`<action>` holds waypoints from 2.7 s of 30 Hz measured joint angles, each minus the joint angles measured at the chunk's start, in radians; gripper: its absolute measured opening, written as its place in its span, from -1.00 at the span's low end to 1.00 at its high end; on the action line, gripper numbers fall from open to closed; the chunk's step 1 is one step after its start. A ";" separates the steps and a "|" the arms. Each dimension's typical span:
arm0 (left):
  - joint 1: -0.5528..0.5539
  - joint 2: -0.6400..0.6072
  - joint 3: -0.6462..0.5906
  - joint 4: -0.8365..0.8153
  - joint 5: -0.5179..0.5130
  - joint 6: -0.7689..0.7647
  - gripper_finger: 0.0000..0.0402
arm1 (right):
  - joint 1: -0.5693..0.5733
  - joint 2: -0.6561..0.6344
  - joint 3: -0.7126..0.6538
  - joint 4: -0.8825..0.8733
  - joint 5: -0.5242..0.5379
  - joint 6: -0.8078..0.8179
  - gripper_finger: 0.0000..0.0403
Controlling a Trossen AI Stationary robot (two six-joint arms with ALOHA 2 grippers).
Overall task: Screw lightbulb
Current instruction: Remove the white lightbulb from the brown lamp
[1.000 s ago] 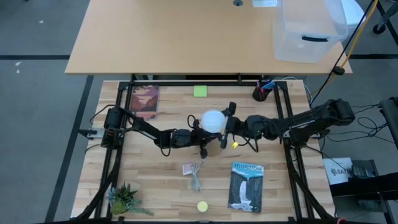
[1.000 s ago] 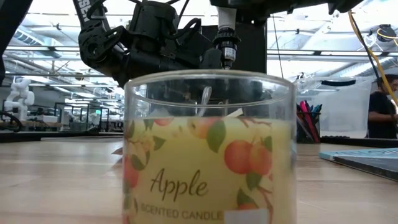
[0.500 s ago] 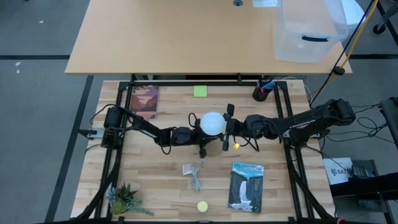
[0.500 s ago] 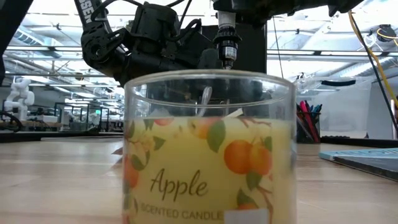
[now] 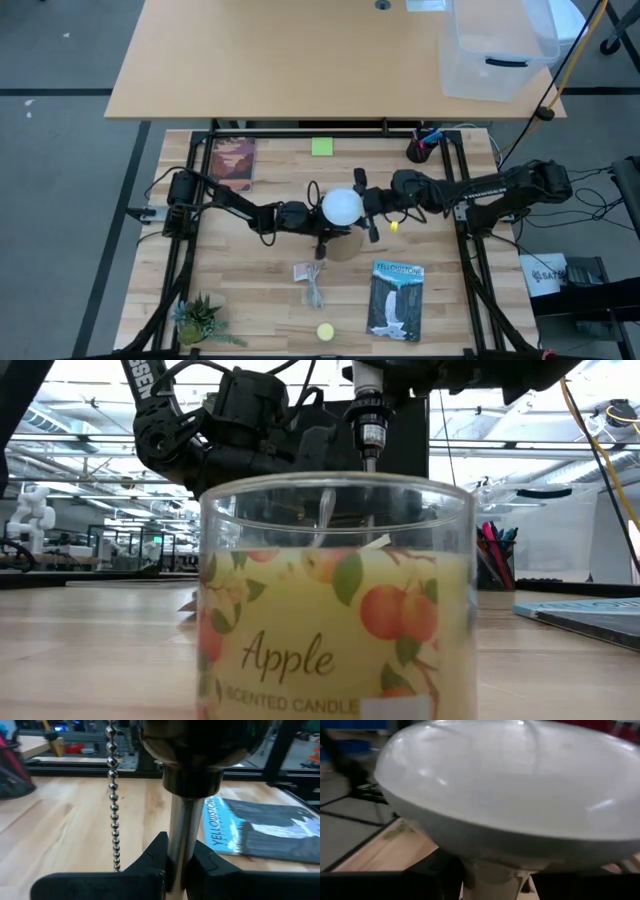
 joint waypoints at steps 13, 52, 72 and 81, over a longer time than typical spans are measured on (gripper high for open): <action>-0.007 0.000 0.002 0.002 0.070 0.006 -0.85 | -0.053 0.001 0.007 -0.014 -0.305 -0.119 -0.10; -0.010 -0.001 0.000 -0.006 0.090 0.009 -0.85 | -0.062 -0.119 0.052 -0.279 -0.247 -0.055 0.69; -0.019 0.000 0.002 0.000 -0.257 -0.060 -0.85 | 0.123 -0.095 0.048 -0.325 0.256 0.065 0.69; -0.017 0.000 0.001 0.000 -0.369 -0.105 -0.85 | 0.162 -0.084 0.048 -0.180 0.503 0.068 0.69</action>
